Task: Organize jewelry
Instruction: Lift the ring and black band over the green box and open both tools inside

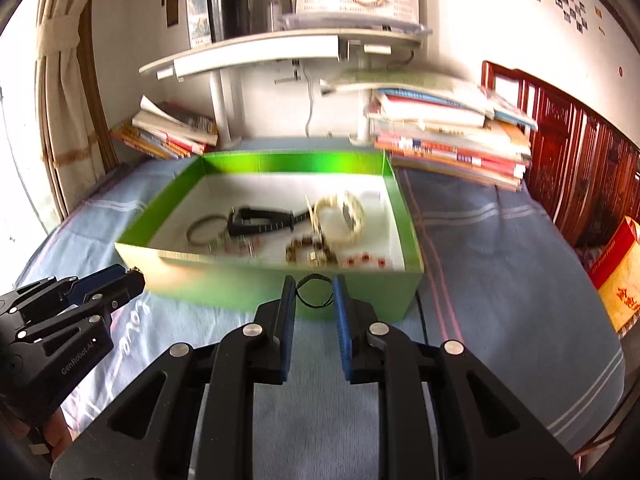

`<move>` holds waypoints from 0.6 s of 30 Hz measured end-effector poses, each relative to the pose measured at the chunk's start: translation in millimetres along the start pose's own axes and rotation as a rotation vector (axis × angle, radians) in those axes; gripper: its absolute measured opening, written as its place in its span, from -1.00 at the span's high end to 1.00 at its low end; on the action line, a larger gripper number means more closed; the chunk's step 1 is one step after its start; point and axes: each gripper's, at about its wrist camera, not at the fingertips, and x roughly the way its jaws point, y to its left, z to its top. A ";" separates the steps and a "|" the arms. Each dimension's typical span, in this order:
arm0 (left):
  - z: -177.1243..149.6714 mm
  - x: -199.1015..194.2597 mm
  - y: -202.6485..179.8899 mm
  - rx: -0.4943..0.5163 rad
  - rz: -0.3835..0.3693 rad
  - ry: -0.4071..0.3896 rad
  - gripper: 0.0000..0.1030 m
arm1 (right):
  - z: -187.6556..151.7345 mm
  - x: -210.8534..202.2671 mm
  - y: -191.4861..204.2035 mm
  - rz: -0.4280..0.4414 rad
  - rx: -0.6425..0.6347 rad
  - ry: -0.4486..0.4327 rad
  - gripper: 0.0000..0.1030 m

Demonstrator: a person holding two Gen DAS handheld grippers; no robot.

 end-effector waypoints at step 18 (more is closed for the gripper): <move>69.0 72.7 17.5 -0.054 -0.007 0.021 -0.02 | 33.3 72.7 -14.4 0.020 0.081 0.069 -0.19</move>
